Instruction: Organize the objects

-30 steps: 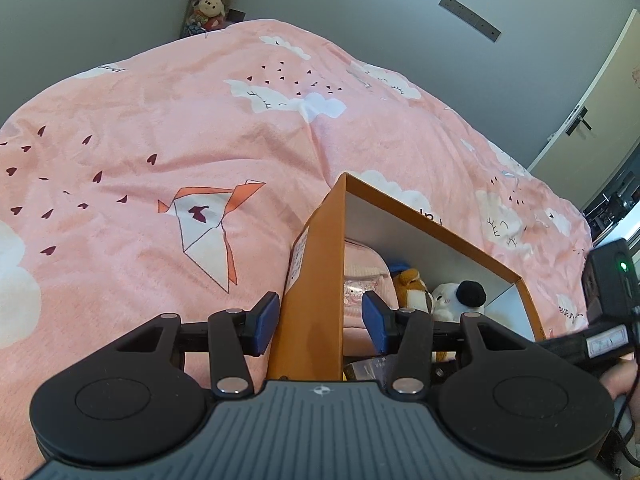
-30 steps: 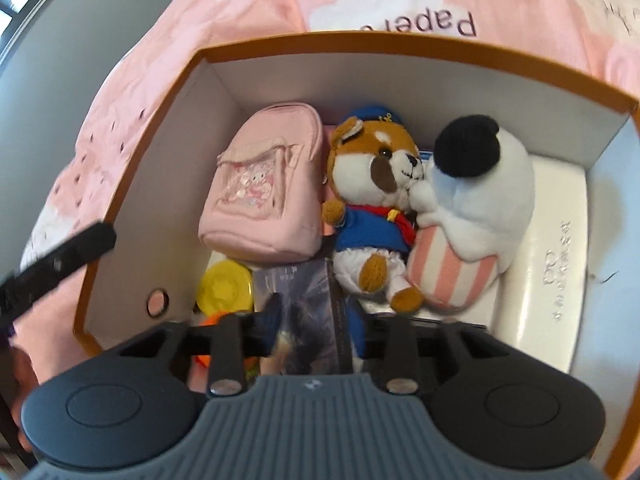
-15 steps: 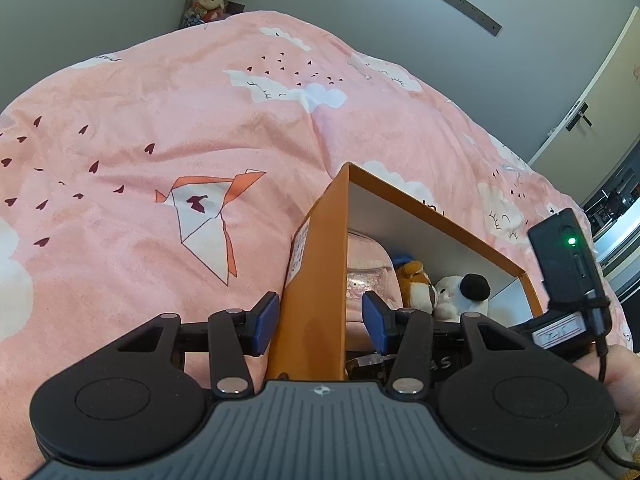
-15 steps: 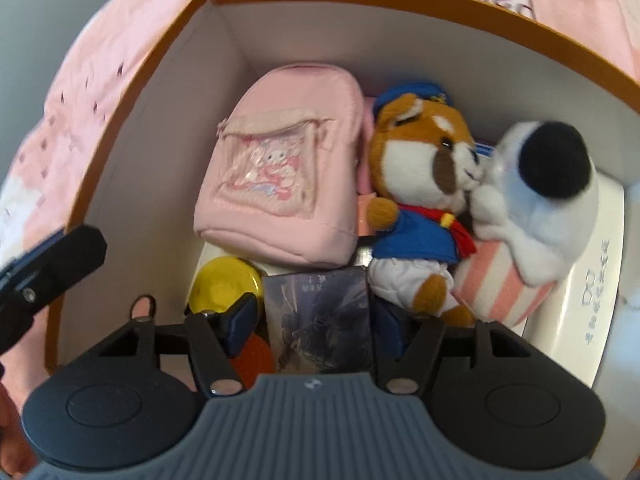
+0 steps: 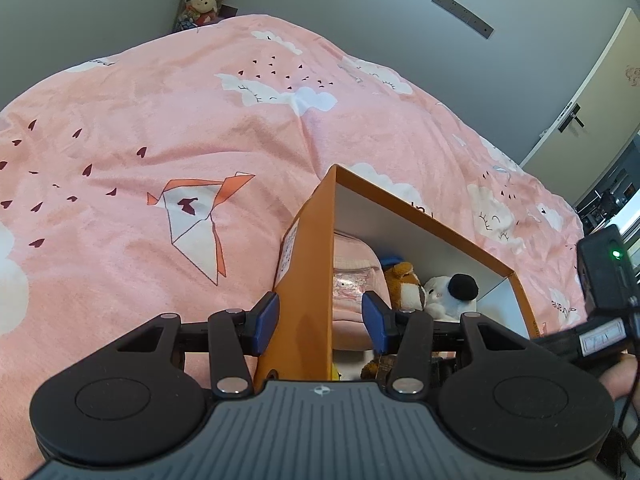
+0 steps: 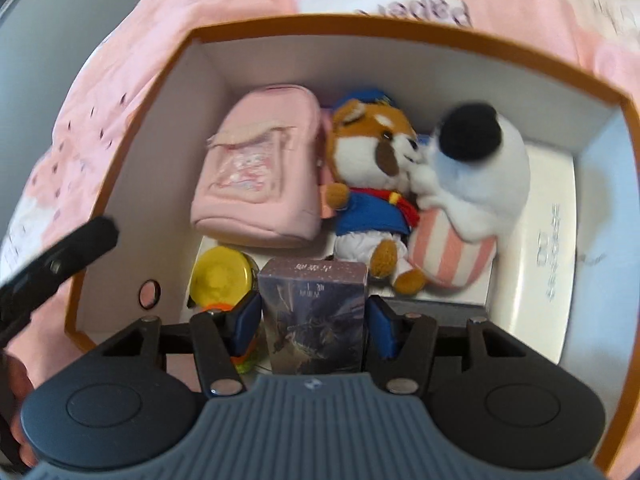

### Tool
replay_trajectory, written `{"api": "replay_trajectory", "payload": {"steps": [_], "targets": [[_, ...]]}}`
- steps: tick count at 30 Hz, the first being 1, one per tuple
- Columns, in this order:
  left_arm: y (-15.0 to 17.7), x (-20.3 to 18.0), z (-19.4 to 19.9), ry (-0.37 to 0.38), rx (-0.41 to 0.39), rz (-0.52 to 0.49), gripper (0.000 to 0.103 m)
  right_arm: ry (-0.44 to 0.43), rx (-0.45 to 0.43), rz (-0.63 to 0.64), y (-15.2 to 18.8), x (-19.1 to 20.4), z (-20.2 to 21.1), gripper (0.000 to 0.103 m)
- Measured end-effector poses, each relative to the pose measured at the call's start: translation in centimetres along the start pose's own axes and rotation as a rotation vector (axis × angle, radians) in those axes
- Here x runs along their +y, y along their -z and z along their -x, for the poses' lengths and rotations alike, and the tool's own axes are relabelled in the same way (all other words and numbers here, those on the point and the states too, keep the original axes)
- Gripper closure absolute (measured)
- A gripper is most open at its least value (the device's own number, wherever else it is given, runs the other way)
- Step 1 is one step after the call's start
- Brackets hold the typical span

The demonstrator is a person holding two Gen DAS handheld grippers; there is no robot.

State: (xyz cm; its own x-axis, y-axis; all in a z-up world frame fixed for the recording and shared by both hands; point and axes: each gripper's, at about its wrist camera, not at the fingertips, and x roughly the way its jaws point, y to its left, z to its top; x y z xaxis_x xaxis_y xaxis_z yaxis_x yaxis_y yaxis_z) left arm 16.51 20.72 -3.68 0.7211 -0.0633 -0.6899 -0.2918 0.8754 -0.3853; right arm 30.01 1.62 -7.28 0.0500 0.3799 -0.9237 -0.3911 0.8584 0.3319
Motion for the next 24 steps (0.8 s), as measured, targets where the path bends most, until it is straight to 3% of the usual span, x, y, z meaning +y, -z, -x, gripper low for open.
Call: {"api": "replay_trajectory", "payload": {"steps": [11,19,24], "targets": [[0.3,-1.8,1.1,-0.033,-0.001,-0.066,0.048,0.028,-0.001,-0.009,0.0,1.1,-0.2,0.043],[1.3,-4.6,4.4,-0.041,-0.060,-0.114,0.048,0.039,-0.173,0.048,3.2,1.6,5.2,0.038],[3.0,-7.3,6.5,-0.029,-0.113,-0.160,0.048,0.055,-0.356,0.092,7.2,1.4,9.4,0.035]]}}
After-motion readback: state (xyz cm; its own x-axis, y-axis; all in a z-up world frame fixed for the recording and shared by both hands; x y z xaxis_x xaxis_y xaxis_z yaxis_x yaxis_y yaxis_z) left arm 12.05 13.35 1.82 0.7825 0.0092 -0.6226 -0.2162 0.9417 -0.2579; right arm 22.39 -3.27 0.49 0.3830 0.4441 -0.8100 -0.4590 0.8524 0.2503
